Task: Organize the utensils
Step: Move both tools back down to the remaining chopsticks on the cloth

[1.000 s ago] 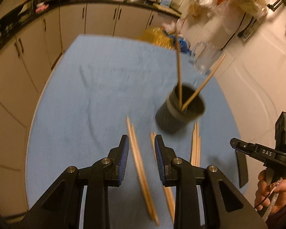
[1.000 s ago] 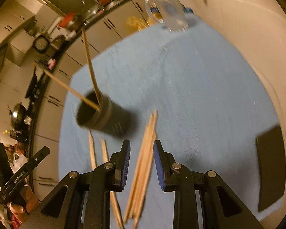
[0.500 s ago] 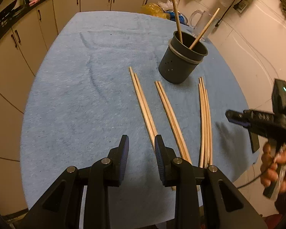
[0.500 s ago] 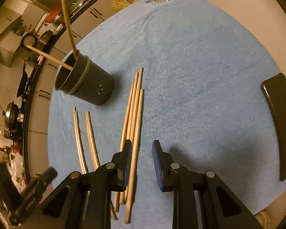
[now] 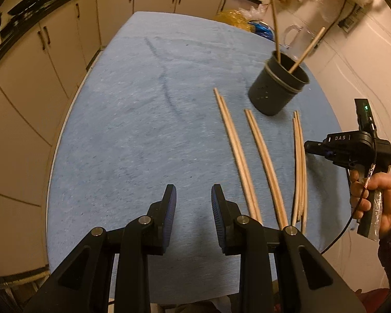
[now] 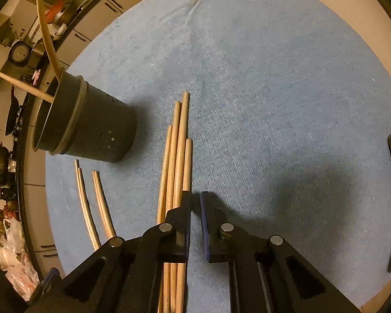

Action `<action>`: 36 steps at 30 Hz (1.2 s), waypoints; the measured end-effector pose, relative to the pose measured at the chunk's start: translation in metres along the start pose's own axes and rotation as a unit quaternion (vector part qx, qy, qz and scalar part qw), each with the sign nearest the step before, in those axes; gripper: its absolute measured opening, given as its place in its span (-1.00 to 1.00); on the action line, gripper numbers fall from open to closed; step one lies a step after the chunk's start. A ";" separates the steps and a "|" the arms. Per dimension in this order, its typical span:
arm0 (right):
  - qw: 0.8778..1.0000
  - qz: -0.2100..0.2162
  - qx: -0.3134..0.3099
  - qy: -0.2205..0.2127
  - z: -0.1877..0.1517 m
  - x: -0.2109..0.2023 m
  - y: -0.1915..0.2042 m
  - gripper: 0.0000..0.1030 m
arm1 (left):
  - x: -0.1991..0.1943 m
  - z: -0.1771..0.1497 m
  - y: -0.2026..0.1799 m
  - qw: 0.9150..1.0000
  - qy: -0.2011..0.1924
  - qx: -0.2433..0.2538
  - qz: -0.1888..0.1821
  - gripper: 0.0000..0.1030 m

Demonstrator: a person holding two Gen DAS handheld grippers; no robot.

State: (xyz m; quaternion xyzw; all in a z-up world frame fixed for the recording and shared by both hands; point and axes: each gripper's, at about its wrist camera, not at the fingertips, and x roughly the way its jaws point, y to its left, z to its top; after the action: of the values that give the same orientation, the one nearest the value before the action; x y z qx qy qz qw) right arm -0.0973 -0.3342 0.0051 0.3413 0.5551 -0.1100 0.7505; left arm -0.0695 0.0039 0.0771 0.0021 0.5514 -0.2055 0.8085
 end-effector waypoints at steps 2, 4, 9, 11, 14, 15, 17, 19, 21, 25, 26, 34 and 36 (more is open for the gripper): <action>1.000 -0.002 -0.010 0.001 0.003 0.001 0.005 -0.85 | 0.002 0.000 0.002 1.000 0.002 -0.006 0.000 -0.49; 1.000 0.001 -0.012 0.008 0.005 0.002 0.009 -0.84 | 0.005 0.003 0.001 1.000 0.002 -0.008 0.000 -0.49; 0.999 -0.011 -0.026 0.014 0.003 0.004 0.011 -0.85 | 0.015 0.012 -0.006 1.000 0.007 -0.009 -0.005 -0.49; 0.999 -0.011 -0.032 0.020 0.006 0.004 0.012 -0.86 | 0.020 0.016 -0.008 1.000 0.010 -0.010 -0.006 -0.49; 0.998 -0.030 -0.054 0.022 0.007 0.002 0.011 -0.87 | 0.031 0.025 -0.010 1.000 0.024 -0.015 -0.012 -0.38; 0.996 -0.052 -0.064 0.021 0.007 0.001 0.011 -0.88 | 0.035 0.027 -0.011 0.999 0.026 -0.017 -0.014 -0.36; 0.994 -0.079 -0.080 0.011 0.008 -0.003 0.009 -0.86 | 0.045 0.035 -0.012 0.999 0.037 -0.024 -0.022 -0.36; 0.993 -0.086 -0.085 0.007 0.008 -0.006 0.002 -0.87 | 0.054 0.043 -0.014 0.998 0.046 -0.033 -0.031 -0.36; 0.993 -0.084 -0.086 0.009 0.007 -0.010 -0.004 -0.88 | 0.065 0.052 -0.016 0.997 0.051 -0.040 -0.032 -0.36; 0.994 -0.069 -0.085 0.014 0.004 -0.014 -0.013 -0.87 | 0.087 0.073 -0.023 0.996 0.066 -0.052 -0.036 -0.36; 0.994 -0.066 -0.086 0.015 0.003 -0.015 -0.015 -0.87 | 0.092 0.078 -0.024 0.996 0.069 -0.053 -0.037 -0.37; 0.995 -0.044 -0.092 0.022 -0.003 -0.023 -0.032 -0.87 | 0.122 0.106 -0.035 0.995 0.089 -0.052 -0.014 -0.63; 0.994 -0.042 -0.095 0.024 -0.004 -0.026 -0.034 -0.87 | 0.124 0.110 -0.038 0.995 0.090 -0.050 -0.008 -0.63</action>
State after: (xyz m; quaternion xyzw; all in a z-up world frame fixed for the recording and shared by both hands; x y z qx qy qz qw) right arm -0.1280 -0.3627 0.0148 0.2471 0.5949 -0.0798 0.7607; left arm 0.0540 -0.0969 0.0182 -0.0241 0.6312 -0.1829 0.7533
